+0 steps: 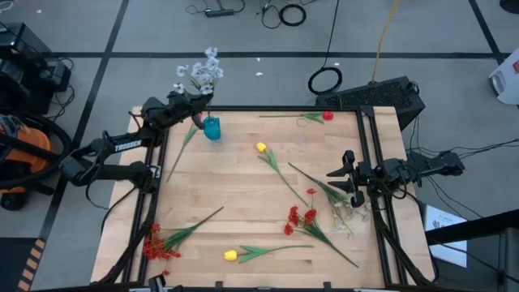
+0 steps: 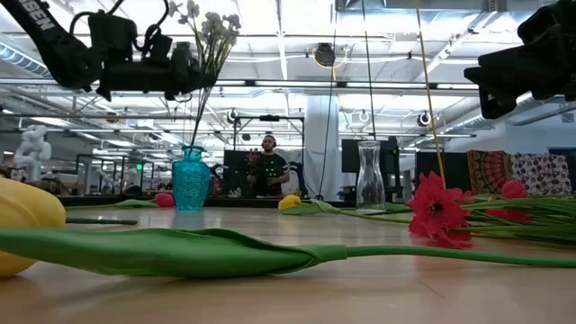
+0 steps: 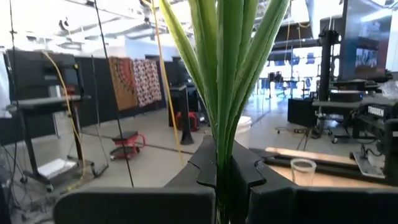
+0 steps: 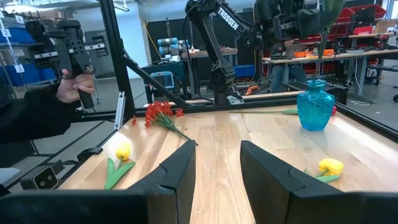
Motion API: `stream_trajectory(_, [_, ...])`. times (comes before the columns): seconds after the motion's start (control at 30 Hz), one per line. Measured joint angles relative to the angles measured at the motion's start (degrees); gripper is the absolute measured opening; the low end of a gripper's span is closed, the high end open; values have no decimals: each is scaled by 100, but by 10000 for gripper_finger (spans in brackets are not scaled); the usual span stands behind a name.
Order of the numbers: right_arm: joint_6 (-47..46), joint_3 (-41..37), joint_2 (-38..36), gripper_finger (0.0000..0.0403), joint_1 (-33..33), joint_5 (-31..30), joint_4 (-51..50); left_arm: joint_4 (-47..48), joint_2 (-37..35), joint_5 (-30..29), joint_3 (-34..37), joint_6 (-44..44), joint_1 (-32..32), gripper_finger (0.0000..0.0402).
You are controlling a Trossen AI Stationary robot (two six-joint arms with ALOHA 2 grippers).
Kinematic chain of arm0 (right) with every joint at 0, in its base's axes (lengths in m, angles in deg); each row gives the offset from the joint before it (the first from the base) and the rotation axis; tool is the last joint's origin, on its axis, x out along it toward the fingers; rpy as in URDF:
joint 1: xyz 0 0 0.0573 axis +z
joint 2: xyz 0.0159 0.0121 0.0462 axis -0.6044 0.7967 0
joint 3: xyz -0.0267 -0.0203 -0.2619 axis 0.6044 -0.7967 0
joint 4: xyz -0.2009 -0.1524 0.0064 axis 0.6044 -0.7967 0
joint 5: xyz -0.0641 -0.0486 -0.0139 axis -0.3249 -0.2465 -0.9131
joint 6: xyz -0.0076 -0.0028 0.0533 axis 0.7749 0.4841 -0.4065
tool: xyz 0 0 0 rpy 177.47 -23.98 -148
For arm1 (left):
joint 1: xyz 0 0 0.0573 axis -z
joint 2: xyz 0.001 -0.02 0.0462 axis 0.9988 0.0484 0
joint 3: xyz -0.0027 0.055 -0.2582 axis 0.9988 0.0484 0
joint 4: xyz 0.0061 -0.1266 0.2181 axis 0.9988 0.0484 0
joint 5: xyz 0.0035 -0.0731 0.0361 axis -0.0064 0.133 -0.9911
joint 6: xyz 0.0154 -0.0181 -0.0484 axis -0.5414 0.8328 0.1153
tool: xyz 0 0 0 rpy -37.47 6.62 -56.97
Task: Sort flowers into vase by color
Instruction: Put the top white flowers into the blue vase
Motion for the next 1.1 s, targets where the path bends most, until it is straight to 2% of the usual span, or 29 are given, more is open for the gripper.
stream_trajectory(0.13, [-1,0,0,118,-2,-2,0,-39,298,100,133,2,0,7])
stream_trajectory(0.37, [0,0,0,118,-2,-2,0,-1531,737,-167,933,129,0,7])
stream_trajectory(0.47, [-2,0,0,118,0,-2,-2,-1648,762,-177,1132,155,0,14])
stream_trajectory(0.87, [-2,0,2,118,-1,0,-1,-1266,762,-364,1167,170,70,104])
stream_trajectory(1.1, [-2,0,2,118,-1,0,-2,-994,762,-314,1167,476,72,183])
